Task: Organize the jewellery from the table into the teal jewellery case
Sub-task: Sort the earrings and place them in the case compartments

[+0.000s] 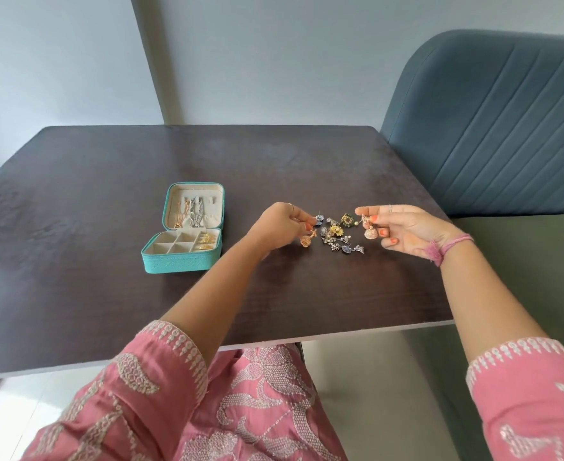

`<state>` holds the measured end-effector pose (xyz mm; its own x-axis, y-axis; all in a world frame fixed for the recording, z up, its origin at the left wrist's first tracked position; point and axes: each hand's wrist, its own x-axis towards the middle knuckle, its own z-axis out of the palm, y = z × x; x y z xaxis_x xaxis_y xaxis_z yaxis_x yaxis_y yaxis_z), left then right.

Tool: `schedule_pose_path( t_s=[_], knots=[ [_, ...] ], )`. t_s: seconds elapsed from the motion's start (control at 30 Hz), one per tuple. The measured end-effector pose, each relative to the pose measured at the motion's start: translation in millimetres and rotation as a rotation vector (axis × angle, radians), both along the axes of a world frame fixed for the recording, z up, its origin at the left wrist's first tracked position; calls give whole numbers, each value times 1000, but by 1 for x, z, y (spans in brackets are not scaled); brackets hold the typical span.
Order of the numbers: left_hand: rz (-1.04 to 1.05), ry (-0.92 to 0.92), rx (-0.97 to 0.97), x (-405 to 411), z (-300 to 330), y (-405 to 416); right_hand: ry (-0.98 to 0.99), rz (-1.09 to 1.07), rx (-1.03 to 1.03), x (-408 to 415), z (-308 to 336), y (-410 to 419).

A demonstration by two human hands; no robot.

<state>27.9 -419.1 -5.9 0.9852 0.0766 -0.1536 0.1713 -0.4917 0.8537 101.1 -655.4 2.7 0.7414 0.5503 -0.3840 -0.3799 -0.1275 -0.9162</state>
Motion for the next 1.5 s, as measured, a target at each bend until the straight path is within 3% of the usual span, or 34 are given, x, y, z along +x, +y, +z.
schedule_pose_path(
  t_s=[0.2,0.43,0.73,1.07,1.2,1.5],
  knots=[
    [-6,14,-174,-9,4,5,-64,-151,197,-26,2,19],
    [-26,-24,-268,-17,13,9,-271,-207,87,-62,5,51],
    [-93,-25,-358,-25,33,22,-282,-218,193,-76,3,68],
    [-55,24,-489,-31,33,18,-446,-279,115,-81,9,81],
    [10,10,-599,-37,29,16,-428,-337,153,-81,8,89],
    [66,-58,-501,-45,38,41,-238,-182,318,-79,18,107]
  ],
)
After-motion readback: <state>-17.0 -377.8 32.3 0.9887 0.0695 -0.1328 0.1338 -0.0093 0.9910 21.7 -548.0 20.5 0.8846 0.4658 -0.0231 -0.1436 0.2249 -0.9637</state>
